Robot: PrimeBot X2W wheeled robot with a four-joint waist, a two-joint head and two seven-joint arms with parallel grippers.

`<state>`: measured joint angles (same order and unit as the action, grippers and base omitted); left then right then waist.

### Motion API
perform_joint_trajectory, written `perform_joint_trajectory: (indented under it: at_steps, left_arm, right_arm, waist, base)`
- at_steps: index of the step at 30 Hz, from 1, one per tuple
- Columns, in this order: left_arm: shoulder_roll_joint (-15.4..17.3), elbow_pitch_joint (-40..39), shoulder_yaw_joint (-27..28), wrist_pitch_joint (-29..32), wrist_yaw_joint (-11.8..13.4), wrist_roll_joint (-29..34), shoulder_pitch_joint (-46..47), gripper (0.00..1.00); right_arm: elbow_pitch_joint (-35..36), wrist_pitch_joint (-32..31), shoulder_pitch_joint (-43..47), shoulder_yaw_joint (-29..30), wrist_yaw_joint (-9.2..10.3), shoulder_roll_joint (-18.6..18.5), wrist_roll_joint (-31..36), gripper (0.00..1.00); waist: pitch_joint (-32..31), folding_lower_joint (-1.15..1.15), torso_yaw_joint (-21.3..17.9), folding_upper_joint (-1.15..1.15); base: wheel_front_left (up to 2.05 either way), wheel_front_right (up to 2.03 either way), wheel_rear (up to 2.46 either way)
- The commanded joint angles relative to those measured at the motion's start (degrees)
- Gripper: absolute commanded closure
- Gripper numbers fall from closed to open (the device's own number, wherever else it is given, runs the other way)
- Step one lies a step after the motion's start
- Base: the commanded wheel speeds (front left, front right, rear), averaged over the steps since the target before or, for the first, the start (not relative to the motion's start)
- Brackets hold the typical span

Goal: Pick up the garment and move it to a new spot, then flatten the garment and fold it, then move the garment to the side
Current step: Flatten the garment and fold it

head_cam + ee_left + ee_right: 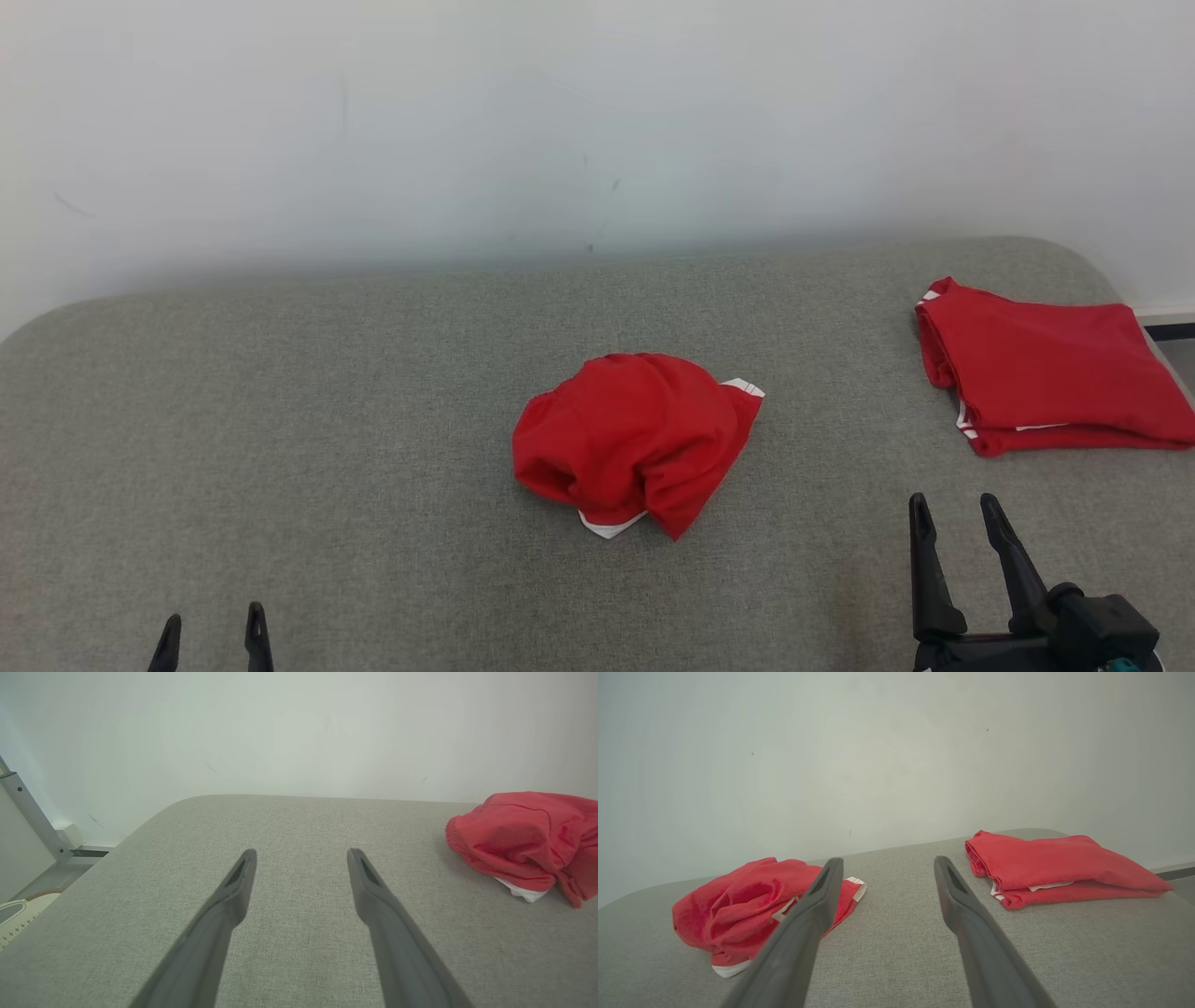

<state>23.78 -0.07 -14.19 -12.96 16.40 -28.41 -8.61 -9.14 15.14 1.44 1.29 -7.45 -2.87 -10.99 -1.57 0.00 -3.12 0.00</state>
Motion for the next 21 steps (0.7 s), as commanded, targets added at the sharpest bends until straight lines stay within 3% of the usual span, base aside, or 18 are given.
perform_joint_trajectory:
  at_steps: [1,12,21]
  left_arm:
    - [0.2,0.1,0.0,-0.2,0.1,0.0,0.4,0.0]
    - [0.7,-0.1,-1.6,1.3,-1.4,0.7,5.0,0.0]
    - [0.4,4.8,-5.3,5.2,-6.9,1.0,18.9,0.0]
  right_arm:
    - [-0.1,0.0,0.5,0.0,-0.04,0.0,-0.3,0.0]
    - [-0.3,0.0,0.0,-0.7,-0.04,0.0,-0.6,0.0]
    - [-0.6,0.0,-2.8,-2.5,-0.04,0.0,-1.2,0.0]
  waist:
    - [0.0,0.0,0.0,0.0]
    - [0.6,0.0,-0.9,0.0]
    - [3.2,0.0,-5.3,0.0]
  base:
    - [0.0,0.0,0.0]
    - [0.0,0.0,0.0]
    - [0.0,0.0,0.0]
